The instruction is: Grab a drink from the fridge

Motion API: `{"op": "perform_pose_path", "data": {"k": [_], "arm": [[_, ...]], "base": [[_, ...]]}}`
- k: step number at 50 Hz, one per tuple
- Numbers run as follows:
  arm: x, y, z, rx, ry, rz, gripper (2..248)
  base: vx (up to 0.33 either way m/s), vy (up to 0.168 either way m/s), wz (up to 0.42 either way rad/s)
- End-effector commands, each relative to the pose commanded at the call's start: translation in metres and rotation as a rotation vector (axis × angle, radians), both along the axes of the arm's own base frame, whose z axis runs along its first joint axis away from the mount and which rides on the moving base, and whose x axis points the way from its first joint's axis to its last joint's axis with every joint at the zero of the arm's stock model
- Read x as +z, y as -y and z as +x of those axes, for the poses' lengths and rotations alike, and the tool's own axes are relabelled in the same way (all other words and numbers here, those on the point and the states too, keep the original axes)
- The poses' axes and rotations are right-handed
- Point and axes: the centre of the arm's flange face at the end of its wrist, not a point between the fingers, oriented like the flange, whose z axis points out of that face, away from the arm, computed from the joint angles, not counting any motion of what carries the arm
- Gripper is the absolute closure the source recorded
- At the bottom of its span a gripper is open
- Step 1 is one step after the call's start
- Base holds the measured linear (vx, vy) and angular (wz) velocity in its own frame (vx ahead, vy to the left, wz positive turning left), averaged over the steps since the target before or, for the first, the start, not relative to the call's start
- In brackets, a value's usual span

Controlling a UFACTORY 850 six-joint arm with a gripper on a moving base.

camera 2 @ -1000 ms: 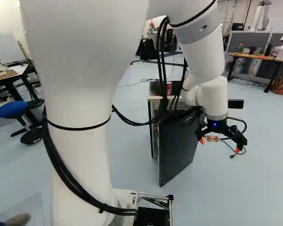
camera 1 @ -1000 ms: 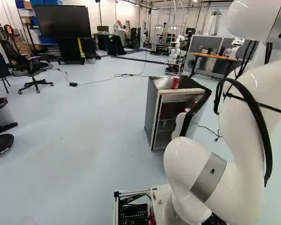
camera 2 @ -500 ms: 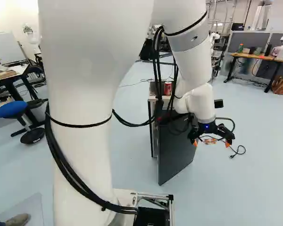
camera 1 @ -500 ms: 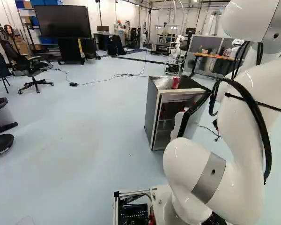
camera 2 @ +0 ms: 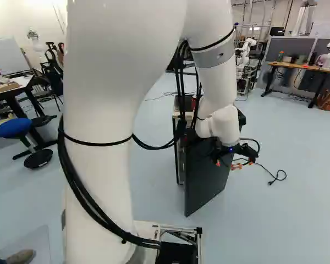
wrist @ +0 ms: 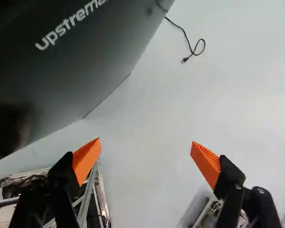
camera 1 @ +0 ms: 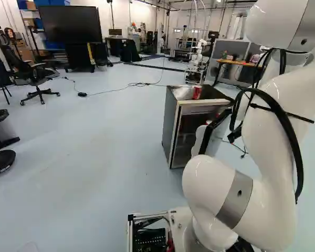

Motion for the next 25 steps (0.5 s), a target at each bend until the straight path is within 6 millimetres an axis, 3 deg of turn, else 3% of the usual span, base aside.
{"op": "perform_pose_path", "data": {"k": [25], "arm": [[-0.025,-0.001,0.024,-0.009,0.188,0.028,3]], "base": [[0.0,0.0,0.0]]}}
